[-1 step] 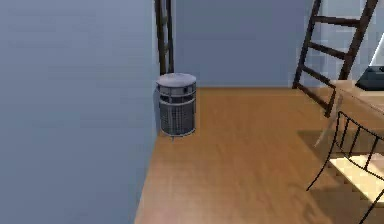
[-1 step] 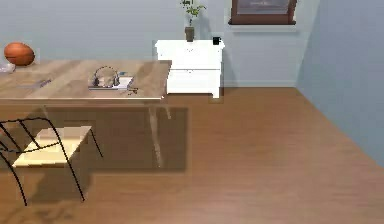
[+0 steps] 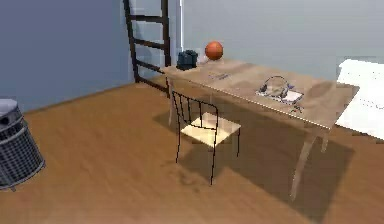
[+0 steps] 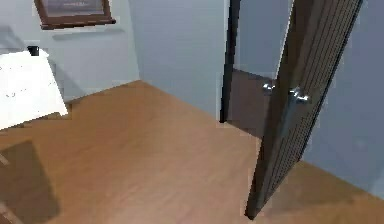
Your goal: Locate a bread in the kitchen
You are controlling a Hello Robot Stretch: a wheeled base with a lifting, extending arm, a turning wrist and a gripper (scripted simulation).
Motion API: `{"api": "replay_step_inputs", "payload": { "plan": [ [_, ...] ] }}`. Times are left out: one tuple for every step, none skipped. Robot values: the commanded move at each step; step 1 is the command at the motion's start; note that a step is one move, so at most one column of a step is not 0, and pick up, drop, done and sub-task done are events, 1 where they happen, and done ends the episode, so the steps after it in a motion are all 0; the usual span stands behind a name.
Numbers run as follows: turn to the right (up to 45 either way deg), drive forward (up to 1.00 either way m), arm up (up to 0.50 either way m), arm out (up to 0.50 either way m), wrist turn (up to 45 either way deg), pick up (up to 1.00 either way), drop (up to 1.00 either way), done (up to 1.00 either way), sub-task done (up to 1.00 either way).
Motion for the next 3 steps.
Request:
{"api": "replay_step_inputs", "payload": {
  "plan": [
    [45.0, 0.0, 0.0, 0.0, 0.0, 0.0, 0.0, 0.0, 0.0],
    [0.0, 0.1, 0.0, 0.0, 0.0, 0.0, 0.0, 0.0, 0.0],
    [30.0, 0.0, 0.0, 0.0, 0.0, 0.0, 0.0, 0.0, 0.0]
  ]
}}
